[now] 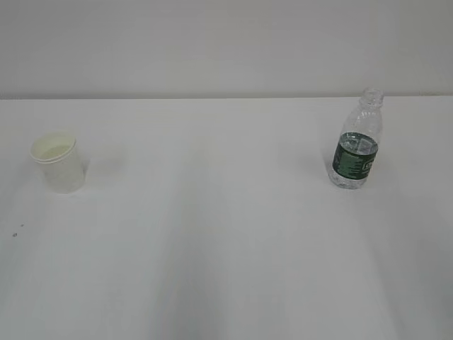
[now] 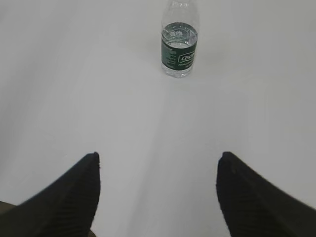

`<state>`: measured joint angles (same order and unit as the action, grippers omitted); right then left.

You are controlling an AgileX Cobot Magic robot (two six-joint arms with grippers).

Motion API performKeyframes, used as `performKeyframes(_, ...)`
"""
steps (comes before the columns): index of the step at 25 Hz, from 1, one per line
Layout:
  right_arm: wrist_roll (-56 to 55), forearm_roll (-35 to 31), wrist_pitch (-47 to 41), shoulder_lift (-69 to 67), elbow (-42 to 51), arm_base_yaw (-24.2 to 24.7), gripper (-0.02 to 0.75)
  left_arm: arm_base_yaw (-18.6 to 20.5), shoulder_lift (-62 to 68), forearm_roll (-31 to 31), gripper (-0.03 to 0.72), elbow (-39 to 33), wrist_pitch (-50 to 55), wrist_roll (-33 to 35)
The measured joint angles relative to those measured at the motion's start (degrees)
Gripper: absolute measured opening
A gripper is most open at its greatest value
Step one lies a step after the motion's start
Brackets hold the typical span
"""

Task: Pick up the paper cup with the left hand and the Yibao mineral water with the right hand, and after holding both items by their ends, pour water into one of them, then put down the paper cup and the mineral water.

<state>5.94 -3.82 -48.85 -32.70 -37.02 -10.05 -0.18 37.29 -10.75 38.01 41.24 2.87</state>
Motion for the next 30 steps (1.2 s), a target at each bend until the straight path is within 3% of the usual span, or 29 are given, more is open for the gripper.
performKeyframes(7, 0.0, -0.6, -0.1, 0.0, 0.0, 0.0, 0.552, 0.0, -5.1, -1.6, 0.411, 0.0, 0.0, 3.1)
performKeyframes(30, 0.4, -2.1, -0.7, 0.0, 0.0, 0.0, 0.541, 0.0, -18.9, -1.6, 0.405, 0.0, 1.3, 3.5)
